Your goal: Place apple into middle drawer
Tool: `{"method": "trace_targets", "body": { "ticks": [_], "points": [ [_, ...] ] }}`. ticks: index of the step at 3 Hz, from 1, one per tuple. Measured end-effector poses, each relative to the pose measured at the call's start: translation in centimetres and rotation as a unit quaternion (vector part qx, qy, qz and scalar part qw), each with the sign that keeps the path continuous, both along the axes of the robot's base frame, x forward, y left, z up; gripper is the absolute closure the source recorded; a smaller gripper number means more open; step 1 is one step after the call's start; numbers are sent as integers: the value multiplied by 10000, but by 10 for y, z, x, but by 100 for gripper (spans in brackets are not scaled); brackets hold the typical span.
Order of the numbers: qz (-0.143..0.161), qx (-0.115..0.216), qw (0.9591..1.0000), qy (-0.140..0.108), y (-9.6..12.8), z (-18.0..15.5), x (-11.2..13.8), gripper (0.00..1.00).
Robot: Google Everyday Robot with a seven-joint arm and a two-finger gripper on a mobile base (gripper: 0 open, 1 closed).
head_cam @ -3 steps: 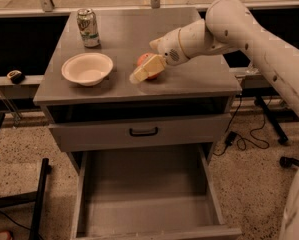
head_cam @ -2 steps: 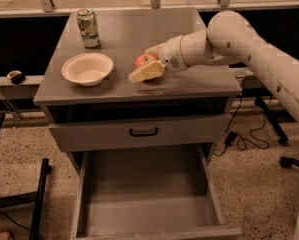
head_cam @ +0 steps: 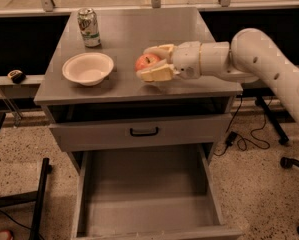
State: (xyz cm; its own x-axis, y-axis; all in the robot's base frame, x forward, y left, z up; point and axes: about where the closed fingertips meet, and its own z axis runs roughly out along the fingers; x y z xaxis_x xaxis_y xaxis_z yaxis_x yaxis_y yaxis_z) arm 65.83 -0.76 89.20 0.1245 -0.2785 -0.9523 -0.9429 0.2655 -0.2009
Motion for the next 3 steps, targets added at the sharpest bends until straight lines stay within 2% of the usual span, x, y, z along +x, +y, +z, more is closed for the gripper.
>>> {"method": "trace_targets", "body": {
  "ticks": [1,2,3],
  "points": [
    [693,-117,9948,-733,-11,18,-40,99],
    [1103,13,9884,-1045,-18,19,-93,100],
    [1216,-50,9887,-876,-13,-2,-107,100]
  ]
}}
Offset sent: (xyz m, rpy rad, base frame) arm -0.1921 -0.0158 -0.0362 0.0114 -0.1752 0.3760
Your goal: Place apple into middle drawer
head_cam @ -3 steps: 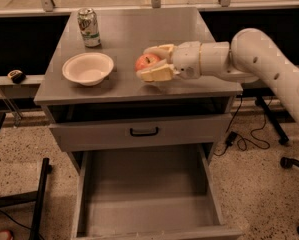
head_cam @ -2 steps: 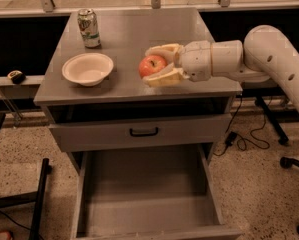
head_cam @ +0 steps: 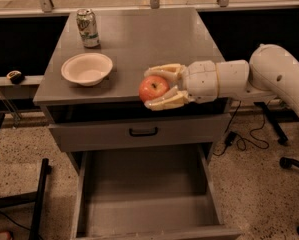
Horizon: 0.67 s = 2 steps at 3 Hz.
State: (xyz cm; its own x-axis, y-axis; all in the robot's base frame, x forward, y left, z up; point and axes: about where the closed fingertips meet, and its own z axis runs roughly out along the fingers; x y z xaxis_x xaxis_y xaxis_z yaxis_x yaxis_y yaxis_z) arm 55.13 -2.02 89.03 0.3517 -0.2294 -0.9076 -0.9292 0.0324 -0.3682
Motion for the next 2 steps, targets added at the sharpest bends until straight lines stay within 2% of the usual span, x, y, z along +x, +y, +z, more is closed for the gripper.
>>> {"method": "trace_targets", "body": {
  "ticks": [1,2],
  "points": [
    [-8,9,10000,-19,0,3,2,100],
    [91,-228,9994,236,-6,-26,0,100]
  ]
}}
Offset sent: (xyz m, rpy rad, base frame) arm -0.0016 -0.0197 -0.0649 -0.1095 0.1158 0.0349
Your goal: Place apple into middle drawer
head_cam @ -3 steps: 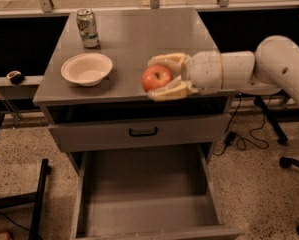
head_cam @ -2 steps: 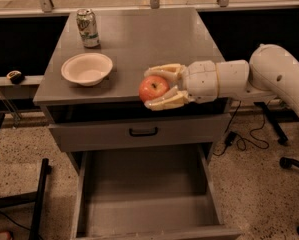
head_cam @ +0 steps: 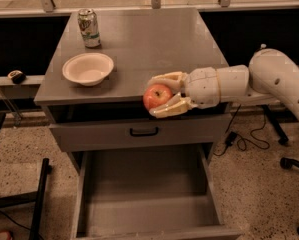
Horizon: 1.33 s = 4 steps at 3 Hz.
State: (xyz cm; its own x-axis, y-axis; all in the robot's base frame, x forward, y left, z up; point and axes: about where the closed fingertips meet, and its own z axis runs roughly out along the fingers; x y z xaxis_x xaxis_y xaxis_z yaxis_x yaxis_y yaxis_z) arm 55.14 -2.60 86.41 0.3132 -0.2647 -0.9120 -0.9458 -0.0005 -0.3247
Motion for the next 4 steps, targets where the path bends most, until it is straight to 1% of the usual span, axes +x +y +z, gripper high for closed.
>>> {"method": "trace_targets", "body": {
  "ticks": [1,2,3,4],
  "points": [
    [-76,-509,9976,470,-37,-37,-36,100],
    [-136,-1421,9864,811,-80,-59,-77,100],
    [-97,-1457,9861,793,-79,-59,-78,100],
    [-255,-1200,9885,889,-84,-99,-70,100]
  ]
}}
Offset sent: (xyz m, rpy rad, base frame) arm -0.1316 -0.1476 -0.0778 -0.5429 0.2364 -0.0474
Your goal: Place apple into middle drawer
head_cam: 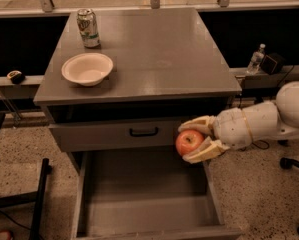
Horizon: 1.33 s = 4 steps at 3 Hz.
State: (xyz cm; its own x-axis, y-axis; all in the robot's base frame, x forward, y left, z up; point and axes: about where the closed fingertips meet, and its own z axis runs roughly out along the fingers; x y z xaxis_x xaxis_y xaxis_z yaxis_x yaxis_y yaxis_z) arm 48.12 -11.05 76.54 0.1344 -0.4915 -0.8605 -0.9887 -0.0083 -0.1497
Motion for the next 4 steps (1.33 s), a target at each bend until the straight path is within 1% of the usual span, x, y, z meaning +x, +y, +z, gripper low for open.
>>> {"method": "trace_targets", "body": {
  "ticks": [1,2,3,4],
  "points": [
    [-433,38,9989,203,-7,-87,0,100],
    [-742,106,9966,352,-15,-152,-3,100],
    [-765,153,9961,405,-14,-163,-4,100],
    [-624,327,9964,466,0,-173,1,100]
  ]
}}
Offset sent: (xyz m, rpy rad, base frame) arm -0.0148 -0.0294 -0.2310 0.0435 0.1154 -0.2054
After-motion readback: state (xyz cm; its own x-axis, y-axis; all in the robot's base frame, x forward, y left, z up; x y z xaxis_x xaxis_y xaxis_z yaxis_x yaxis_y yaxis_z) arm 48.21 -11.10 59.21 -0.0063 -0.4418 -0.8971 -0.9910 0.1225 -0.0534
